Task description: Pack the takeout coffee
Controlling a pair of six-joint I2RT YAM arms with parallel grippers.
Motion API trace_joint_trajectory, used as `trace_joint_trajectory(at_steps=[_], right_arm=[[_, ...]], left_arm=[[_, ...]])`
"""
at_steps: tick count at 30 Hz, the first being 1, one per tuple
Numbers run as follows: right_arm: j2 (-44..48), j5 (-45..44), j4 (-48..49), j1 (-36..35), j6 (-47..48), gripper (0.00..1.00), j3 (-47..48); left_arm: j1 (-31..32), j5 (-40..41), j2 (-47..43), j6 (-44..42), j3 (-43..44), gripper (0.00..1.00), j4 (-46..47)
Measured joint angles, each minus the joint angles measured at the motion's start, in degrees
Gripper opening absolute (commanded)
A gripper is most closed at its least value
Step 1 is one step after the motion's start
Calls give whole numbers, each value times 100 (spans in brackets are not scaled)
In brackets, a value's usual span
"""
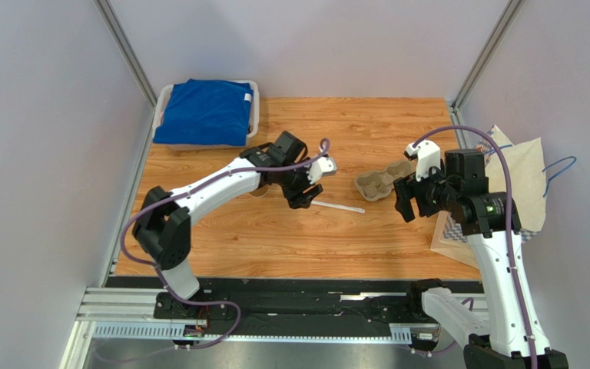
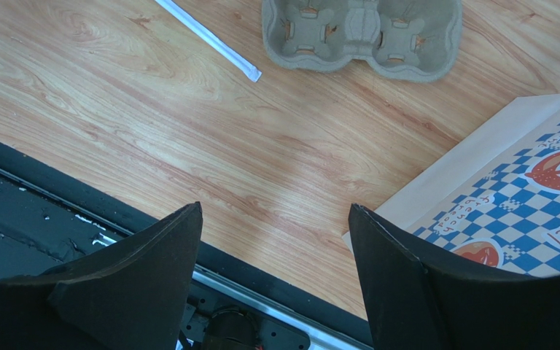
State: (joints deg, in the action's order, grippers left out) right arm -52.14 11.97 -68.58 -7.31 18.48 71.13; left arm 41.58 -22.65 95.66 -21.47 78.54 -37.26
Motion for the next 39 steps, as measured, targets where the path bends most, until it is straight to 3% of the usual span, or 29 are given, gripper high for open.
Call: trace_joint_trajectory(at_steps=[6,11,17,23,28,32,39], right_arm=[[4,-42,-96,2,0,79,24],[52,-94,-170,66,-24,79,61],[245,-127,-243,179,-76,79,63],[280,-146,-278,234,-107,79,136],[280,-160,-343,240,-129,79,262],[291,-160,-411,260,-195,79,448],[302,-378,-581,264,-219,78,1021]], left_arm=[[435,638,907,-595,262,63,120],[743,935,1847,-914,973,58,317],[852,1019,2533,-1167,1292,43,533],[855,1086,2605,-1322,1104,25,704],[835,1305,2138,-1443,302,11,1239],[597,1596,1919,-1250,59,0,1121],[-74,2238,2006,-404,557,0,601]])
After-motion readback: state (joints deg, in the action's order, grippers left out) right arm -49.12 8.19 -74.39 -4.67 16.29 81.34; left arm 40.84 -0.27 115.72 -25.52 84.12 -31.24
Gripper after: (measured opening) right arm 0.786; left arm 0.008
